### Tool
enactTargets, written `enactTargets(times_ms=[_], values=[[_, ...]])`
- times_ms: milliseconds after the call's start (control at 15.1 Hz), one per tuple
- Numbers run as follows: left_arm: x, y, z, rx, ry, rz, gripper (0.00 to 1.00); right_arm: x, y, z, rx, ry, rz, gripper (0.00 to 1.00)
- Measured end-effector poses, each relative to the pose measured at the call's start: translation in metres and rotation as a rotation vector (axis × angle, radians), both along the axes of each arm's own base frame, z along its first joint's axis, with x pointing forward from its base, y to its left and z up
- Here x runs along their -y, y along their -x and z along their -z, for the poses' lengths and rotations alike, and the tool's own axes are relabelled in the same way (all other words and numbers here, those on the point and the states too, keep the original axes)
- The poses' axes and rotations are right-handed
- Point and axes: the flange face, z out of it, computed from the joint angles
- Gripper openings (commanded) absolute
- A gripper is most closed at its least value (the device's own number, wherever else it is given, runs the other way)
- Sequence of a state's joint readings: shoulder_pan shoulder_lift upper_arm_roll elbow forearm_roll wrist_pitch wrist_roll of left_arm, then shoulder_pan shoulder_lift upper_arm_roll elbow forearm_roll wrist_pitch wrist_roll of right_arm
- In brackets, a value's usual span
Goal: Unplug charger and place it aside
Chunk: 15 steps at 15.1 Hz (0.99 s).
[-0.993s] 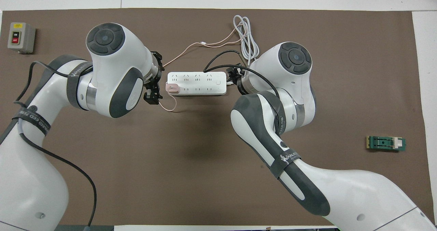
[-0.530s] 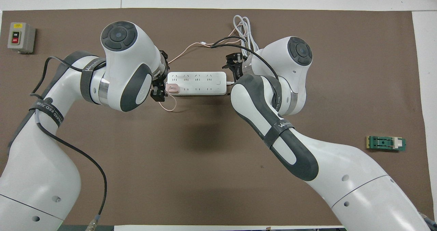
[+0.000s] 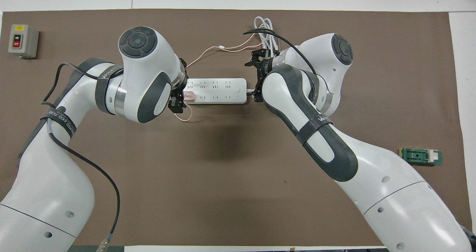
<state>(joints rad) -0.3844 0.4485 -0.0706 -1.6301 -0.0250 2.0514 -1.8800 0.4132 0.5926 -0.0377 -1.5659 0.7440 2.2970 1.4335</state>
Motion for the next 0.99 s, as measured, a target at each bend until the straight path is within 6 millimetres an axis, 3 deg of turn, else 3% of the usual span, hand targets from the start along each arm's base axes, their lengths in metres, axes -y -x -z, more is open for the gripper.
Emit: enactTargets(times_ms=[397, 993], values=[[0.0, 0.001, 0.011, -0.008, -0.004, -0.003, 1.0, -0.022, 0.01, 0.037, -0.059, -0.009, -0.013, 1.0], [0.005, 0.008, 0.019, -0.016, -0.007, 0.003, 1.0, -0.033, 0.012, 0.034, -0.039, -0.016, -0.053, 1.0]])
